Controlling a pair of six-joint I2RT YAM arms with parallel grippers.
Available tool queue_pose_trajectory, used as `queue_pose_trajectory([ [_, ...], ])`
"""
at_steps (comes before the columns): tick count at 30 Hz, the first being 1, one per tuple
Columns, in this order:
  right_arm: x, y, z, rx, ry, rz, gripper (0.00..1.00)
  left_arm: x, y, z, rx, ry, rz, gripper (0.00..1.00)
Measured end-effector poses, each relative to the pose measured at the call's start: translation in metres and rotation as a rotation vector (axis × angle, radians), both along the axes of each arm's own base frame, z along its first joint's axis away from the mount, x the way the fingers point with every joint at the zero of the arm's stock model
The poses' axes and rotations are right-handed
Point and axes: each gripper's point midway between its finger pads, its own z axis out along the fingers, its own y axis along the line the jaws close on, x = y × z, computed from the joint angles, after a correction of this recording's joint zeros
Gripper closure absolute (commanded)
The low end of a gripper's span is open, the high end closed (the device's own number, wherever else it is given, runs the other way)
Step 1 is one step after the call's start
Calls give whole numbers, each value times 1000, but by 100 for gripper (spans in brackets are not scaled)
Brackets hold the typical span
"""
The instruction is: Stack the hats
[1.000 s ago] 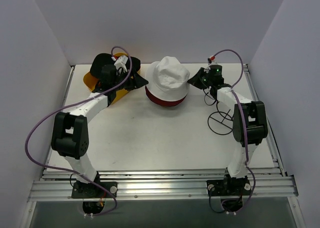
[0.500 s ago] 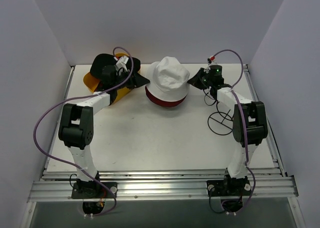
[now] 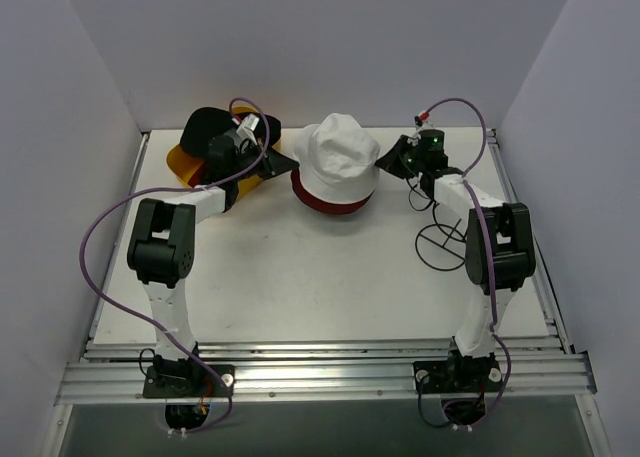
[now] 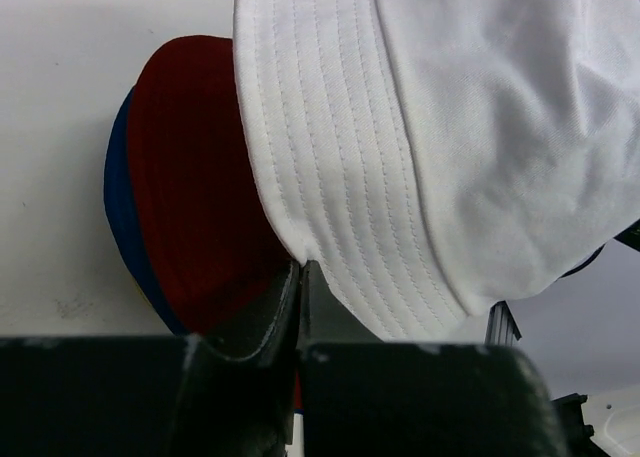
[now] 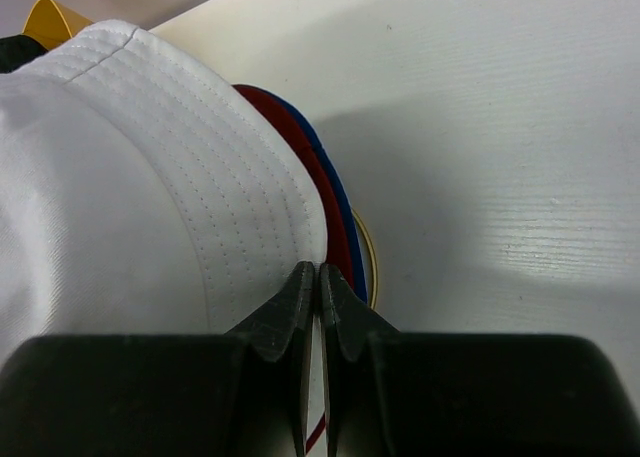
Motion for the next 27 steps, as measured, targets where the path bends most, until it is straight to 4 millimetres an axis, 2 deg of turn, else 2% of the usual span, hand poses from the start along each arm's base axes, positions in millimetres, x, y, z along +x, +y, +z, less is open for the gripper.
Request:
queue_pose_trajectory([
  [5,10,1,3,0,3,0,100,2,1,-4,8,22,15,98],
  [9,21,3,-4,3,13,8,100,2,3,-8,14,46,25,98],
  [13,18,4,-12,7,38,16,100,3,4,-12,19,62,35,98],
  [22,19,3,-10,8,42,17,100,1,8,-27,56,97,61,98],
  [27,26,1,-8,10,44,12,100,0,12,-37,101,116,80,98],
])
